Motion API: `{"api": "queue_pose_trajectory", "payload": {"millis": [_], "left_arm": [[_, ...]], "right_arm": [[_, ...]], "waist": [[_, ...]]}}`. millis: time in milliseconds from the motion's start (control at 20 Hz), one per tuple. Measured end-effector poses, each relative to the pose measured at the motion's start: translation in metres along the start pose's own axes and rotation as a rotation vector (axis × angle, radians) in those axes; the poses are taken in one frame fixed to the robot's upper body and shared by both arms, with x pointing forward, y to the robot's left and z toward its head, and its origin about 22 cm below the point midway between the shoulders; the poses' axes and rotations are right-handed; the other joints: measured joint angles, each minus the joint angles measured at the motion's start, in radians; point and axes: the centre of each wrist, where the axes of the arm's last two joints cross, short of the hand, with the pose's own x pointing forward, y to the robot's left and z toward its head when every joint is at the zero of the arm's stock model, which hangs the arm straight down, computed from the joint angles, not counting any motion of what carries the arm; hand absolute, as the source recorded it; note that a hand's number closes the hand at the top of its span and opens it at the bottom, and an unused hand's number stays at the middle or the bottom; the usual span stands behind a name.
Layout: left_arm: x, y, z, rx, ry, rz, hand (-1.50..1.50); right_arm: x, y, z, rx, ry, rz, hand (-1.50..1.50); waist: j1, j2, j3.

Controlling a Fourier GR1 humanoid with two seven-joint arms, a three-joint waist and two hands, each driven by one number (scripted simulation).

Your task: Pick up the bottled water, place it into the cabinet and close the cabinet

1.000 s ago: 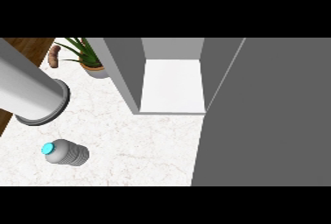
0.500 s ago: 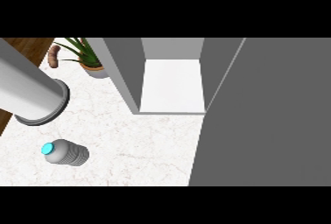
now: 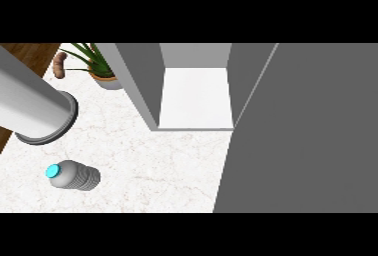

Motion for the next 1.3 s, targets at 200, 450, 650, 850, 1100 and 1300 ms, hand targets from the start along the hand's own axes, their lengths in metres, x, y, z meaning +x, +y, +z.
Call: {"api": "queue_pose_trajectory", "payload": {"millis": [200, 450, 650, 850, 1100, 1300], "left_arm": [[-0.021, 0.000, -0.010, 0.009, 0.007, -0.001, -1.50], [-0.048, 0.000, -0.015, 0.033, 0.018, -0.019, -1.50], [-0.069, 0.000, -0.029, 0.038, 0.037, -0.033, -1.50], [-0.094, 0.000, -0.034, 0.024, 0.062, -0.042, -1.50], [-0.125, -0.005, -0.033, 0.007, 0.080, -0.052, -1.50], [-0.146, -0.010, -0.035, -0.008, 0.089, -0.051, -1.50]], "right_arm": [[0.000, 0.004, 0.000, 0.012, 0.003, -0.004, -1.50], [0.003, 0.005, -0.004, 0.012, -0.005, 0.009, -1.50], [0.003, 0.002, -0.006, 0.005, -0.011, 0.026, -1.50], [0.005, 0.006, -0.008, 0.012, 0.003, 0.016, -1.50], [0.005, 0.008, -0.006, 0.009, 0.004, 0.014, -1.50], [0.004, 0.006, -0.005, 0.004, 0.001, 0.026, -1.50]], "waist": [[-0.002, 0.000, -0.001], [-0.001, 0.001, -0.001], [-0.002, 0.003, 0.000], [-0.002, 0.002, -0.001], [-0.004, 0.002, 0.000], [-0.005, 0.002, 0.000]]}}
